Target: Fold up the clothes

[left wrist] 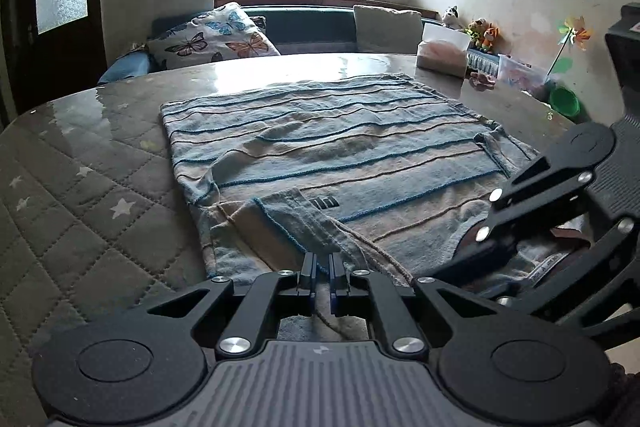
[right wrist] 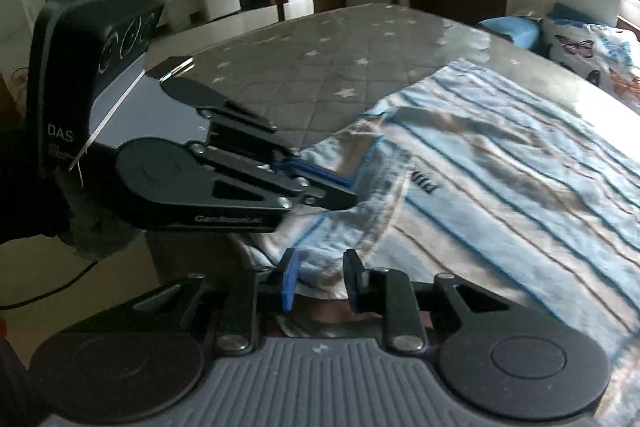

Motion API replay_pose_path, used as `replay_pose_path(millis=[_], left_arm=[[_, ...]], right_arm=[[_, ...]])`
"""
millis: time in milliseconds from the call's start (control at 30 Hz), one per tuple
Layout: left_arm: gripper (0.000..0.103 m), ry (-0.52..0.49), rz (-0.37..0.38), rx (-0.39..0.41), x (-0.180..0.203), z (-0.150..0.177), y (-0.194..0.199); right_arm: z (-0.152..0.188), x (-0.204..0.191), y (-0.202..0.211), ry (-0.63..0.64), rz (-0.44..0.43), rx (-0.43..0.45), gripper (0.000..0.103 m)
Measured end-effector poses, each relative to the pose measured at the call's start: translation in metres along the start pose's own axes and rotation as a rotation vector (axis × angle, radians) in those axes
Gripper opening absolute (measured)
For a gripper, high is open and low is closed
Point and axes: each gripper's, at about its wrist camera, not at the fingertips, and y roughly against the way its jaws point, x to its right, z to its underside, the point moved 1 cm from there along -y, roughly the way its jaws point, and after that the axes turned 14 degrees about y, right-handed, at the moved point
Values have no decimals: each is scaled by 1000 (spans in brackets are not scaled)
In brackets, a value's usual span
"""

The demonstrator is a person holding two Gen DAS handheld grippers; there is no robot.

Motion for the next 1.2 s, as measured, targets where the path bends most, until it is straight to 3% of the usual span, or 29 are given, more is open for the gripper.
replay_pose_path(millis=[100, 200, 633, 933, 1200], left_arm=[[7, 1, 5, 1, -1, 1, 0], [7, 3, 8, 2, -1, 1, -1], [7, -37, -29, 18, 10, -1, 0], [7, -90, -7, 7, 22, 8, 2], [9, -125, -4, -7, 28, 22, 16]], right_arm=[[-1, 0, -3, -16, 0, -1, 6], [-1, -3, 4, -12, 18, 23, 3], [7, -1, 24, -8, 55, 23, 7], [38, 32, 62, -88, 204, -25, 9], [96, 72, 92, -245, 359, -93, 10]])
